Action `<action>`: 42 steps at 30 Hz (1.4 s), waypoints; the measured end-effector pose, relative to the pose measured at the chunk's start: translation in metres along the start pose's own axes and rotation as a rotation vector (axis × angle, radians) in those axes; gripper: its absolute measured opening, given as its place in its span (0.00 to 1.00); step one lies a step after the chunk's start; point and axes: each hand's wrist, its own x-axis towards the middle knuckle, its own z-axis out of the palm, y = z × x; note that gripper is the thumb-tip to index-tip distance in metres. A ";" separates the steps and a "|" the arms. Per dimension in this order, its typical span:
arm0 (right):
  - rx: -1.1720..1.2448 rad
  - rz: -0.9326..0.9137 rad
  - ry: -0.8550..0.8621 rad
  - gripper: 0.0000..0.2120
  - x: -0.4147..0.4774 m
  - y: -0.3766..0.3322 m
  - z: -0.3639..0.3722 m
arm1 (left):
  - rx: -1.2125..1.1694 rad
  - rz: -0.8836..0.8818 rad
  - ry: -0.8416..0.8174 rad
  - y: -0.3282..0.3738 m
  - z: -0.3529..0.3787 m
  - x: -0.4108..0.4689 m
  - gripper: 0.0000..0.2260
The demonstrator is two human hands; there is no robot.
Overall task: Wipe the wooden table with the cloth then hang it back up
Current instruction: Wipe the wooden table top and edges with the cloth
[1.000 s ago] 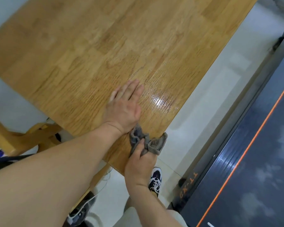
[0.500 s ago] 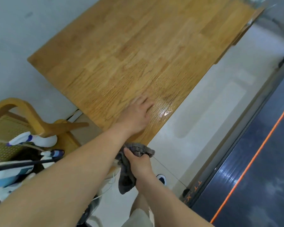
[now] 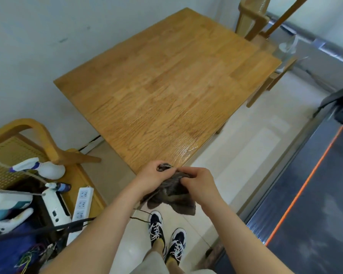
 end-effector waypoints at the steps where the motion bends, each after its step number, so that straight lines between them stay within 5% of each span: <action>1: -0.089 -0.057 0.047 0.17 0.000 -0.003 -0.004 | -0.062 -0.016 0.017 0.002 -0.004 -0.005 0.11; 5: -0.650 -0.354 0.003 0.19 0.002 -0.021 -0.023 | -0.328 -0.027 0.049 0.008 -0.016 -0.022 0.12; 10: -0.910 -0.294 -0.307 0.06 0.005 -0.045 -0.042 | -0.519 -0.047 0.054 0.010 -0.028 -0.040 0.15; 17: -0.221 -0.102 -0.508 0.03 0.013 -0.059 -0.055 | -0.799 -0.180 0.204 -0.003 -0.040 -0.052 0.14; 20: 0.058 -0.095 -0.337 0.08 0.028 -0.074 -0.045 | -0.982 -0.215 0.316 -0.021 -0.038 -0.052 0.08; 23: -0.038 -0.225 -0.063 0.10 0.050 -0.084 -0.008 | -0.957 -0.284 0.499 -0.050 -0.029 -0.038 0.10; 28: -0.770 -0.385 -0.059 0.28 0.086 -0.050 0.039 | -0.149 -0.309 0.821 -0.082 -0.018 -0.017 0.21; 32: -0.978 -0.414 0.065 0.18 0.113 -0.018 0.030 | -0.383 -0.218 0.623 -0.055 0.016 0.003 0.32; 36: -1.047 -0.517 0.178 0.05 0.115 -0.018 0.028 | -0.575 -0.367 0.716 -0.050 0.031 0.036 0.33; 42: -1.153 -0.603 0.195 0.15 0.112 -0.009 0.027 | -0.515 -0.289 0.878 -0.059 0.021 0.046 0.25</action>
